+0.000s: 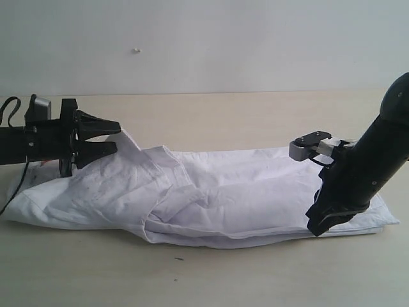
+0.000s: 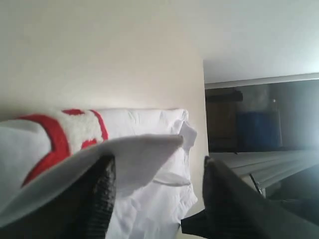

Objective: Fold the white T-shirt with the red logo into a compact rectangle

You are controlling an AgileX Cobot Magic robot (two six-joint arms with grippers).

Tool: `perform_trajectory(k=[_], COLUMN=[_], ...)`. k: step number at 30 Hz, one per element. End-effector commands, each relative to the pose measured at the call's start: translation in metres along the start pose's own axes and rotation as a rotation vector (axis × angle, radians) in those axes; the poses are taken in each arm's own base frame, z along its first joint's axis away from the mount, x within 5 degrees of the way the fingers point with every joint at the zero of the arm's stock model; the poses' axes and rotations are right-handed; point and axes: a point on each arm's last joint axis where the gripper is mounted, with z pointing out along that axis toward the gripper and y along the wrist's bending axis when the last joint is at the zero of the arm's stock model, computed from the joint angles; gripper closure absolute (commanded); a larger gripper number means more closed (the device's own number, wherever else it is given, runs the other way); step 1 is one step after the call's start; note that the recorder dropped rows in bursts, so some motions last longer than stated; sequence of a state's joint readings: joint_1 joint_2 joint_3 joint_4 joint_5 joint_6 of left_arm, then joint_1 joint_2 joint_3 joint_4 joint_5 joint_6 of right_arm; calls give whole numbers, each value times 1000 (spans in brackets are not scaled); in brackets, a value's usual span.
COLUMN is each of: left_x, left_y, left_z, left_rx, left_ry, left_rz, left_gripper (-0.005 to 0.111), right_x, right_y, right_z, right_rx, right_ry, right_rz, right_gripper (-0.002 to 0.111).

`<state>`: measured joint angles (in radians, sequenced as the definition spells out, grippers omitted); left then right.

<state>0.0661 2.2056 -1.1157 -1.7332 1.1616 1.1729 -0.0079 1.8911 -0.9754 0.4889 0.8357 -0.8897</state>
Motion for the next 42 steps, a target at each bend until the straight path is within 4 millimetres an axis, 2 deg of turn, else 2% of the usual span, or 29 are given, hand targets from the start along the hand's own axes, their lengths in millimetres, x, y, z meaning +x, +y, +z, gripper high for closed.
perform_trajectory(k=[1,12,14,17,23,28,30,35,39,42], left_x=[-6,-17,-21,-32,-20,-13,-14,-22,-33,-37], left_y=[1,-2,-9,-11,-9,-5,3,12,9,11], left_z=[5,-3,-11,-27,-46,-48,-53,-82,-114,-141], left_rx=[-16,-10,61,63,-60,-121,-220,-390,-392,-424], left_ry=[-17,-48,-44,-83,117,199,195,164,64,20], left_rz=[14,39,71,99,217,139,109,130,111,86], left_gripper=[54,54,54,55,78,90,90,84,73,59], right_x=[-1,0,-2,-11,-25,-20,-18,-16,-15,-15], right_y=[2,3,1,-3,-15,-24,-26,-25,-24,-24], right_z=[-3,-3,-4,-12,-33,-36,-38,-42,-43,-43], right_rx=[-1,-4,18,71,268,369,398,417,412,406], right_ry=[-8,-6,-20,-74,-209,-171,-150,-145,-136,-130], right_rz=[-6,-8,-14,-26,15,100,117,118,119,122], right_gripper=[108,108,108,108,108,108,108,108,108,108])
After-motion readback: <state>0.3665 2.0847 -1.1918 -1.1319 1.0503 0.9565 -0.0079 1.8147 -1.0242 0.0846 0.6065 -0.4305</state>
